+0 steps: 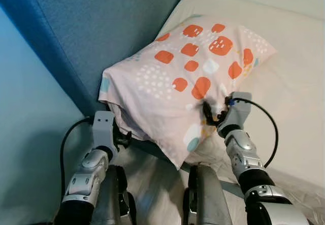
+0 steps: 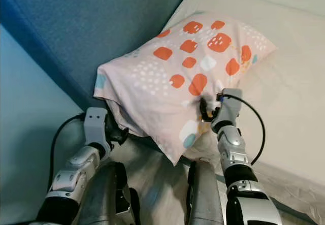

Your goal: Clean up the room

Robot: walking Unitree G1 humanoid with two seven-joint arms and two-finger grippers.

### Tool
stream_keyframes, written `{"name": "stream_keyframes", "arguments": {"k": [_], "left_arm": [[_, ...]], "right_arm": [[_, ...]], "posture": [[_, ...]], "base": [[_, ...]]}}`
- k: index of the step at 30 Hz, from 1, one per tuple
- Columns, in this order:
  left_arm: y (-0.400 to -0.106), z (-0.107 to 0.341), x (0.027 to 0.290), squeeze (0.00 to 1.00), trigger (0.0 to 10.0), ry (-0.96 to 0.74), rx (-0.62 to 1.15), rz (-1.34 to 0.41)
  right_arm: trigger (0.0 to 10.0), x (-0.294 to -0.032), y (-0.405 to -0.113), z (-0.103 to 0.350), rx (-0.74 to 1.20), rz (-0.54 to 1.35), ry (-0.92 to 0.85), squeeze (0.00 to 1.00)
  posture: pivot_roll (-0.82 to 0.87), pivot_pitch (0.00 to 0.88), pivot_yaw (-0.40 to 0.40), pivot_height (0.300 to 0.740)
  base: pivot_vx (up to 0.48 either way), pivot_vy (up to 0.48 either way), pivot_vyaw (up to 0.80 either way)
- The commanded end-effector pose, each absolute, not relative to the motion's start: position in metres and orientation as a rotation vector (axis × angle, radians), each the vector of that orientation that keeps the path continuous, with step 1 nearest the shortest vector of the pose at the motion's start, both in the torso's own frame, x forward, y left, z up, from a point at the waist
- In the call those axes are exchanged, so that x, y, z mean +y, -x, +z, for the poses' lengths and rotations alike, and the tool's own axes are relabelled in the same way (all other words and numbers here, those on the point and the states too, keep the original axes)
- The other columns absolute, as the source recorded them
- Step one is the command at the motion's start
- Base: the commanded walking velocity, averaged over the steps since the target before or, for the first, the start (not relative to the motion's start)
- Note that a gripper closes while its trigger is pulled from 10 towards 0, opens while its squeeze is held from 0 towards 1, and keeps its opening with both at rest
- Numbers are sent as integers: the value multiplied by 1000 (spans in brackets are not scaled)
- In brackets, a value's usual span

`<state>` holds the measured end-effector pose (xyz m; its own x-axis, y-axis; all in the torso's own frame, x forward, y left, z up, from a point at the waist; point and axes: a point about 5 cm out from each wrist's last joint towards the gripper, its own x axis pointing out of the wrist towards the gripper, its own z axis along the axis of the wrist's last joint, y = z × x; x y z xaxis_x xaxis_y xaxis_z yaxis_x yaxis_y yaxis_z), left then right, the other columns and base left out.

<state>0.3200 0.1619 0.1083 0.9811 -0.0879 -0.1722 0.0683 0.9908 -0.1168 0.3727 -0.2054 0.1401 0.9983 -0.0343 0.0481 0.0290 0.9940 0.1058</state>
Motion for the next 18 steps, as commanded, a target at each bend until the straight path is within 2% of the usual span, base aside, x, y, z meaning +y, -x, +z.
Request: {"name": "stream_keyframes", "arguments": {"k": [1,3,4,10,18], "left_arm": [[-309,101,179,0,10000,180,191,-24],[-305,104,189,0,10000,203,168,-4],[-299,108,202,0,10000,231,139,11],[-293,111,218,0,10000,301,124,39],[-290,115,202,0,10000,421,99,-8]], "right_arm": [[10000,-220,-371,139,-46,-88,-129,0],[10000,-224,-372,141,-44,-104,-133,0],[10000,-229,-374,144,-40,-122,-144,0],[10000,-236,-378,146,-10,-156,-196,0],[10000,-239,-385,151,31,-181,-303,0]], "posture": [[54,389,3,566],[57,387,2,566],[62,383,1,566],[82,378,-5,566],[108,369,-7,566]], "base": [[0,0,0],[0,0,0],[0,0,0],[0,0,0],[0,0,0]]}}
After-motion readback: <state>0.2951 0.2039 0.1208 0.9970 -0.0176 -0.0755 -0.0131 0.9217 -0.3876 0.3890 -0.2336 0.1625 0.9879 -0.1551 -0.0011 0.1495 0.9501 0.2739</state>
